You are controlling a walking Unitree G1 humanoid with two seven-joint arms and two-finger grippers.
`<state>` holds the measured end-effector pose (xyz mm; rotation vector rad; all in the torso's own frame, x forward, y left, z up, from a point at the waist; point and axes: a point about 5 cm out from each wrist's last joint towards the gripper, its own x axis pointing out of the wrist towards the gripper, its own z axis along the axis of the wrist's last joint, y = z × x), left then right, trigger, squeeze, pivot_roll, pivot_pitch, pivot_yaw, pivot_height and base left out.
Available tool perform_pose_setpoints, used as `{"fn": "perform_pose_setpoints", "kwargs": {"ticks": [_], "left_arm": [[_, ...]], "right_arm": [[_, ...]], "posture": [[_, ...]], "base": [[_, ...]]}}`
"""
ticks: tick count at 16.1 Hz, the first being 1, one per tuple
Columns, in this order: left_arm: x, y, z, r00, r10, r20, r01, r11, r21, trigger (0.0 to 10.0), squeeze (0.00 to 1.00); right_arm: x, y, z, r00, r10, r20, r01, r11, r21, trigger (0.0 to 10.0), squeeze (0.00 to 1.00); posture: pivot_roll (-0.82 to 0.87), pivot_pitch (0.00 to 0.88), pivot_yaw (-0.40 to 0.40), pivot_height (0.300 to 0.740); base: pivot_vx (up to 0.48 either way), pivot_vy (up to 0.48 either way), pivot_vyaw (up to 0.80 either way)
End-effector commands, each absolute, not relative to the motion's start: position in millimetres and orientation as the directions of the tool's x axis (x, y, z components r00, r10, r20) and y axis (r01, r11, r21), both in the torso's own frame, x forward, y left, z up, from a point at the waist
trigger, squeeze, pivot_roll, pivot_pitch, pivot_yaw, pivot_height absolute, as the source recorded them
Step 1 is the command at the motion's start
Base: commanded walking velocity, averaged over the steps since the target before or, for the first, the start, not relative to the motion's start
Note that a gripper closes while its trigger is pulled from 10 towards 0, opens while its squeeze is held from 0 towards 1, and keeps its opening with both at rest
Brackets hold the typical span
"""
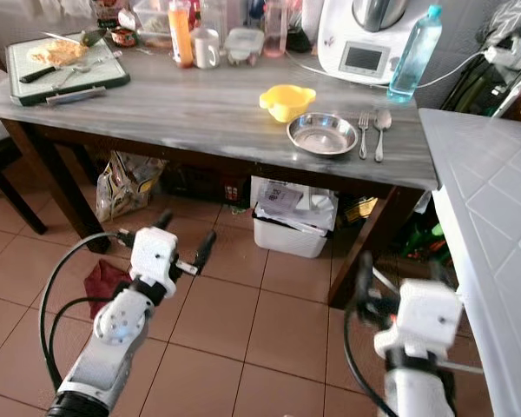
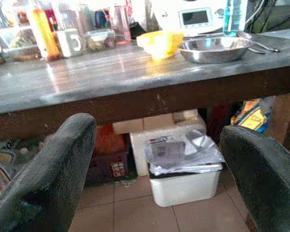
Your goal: Setting the table
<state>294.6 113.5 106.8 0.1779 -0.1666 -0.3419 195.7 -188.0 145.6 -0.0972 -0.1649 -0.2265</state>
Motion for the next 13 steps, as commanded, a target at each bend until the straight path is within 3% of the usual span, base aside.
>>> {"fn": "perform_pose_setpoints", "kwargs": {"ticks": [1, 3, 13], "left_arm": [[297, 118, 111, 0.931, -0.339, 0.135, 0.31, 0.93, 0.2, 10.0, 0.0], [303, 125, 118, 0.954, -0.274, 0.125, 0.251, 0.952, 0.178, 10.0, 0.0], [300, 120, 134, 0.951, -0.264, 0.16, 0.237, 0.956, 0.17, 10.0, 0.0]], "right_arm": [[199, -185, 146, 0.961, -0.217, 0.17, 0.231, 0.971, -0.068, 10.0, 0.0], [207, -180, 146, 0.967, -0.197, 0.159, 0.206, 0.978, -0.042, 10.0, 0.0], [216, -183, 151, 0.974, -0.154, 0.169, 0.17, 0.982, -0.085, 10.0, 0.0]], "posture": [[0.0, 0.125, -0.059, 0.714], [0.03, 0.133, -0.049, 0.714], [0.08, 0.13, -0.085, 0.714]], "base": [[0.0, 0.0, 0.0], [0.0, 0.0, 0.0], [0.0, -0.292, 0.0]]}}
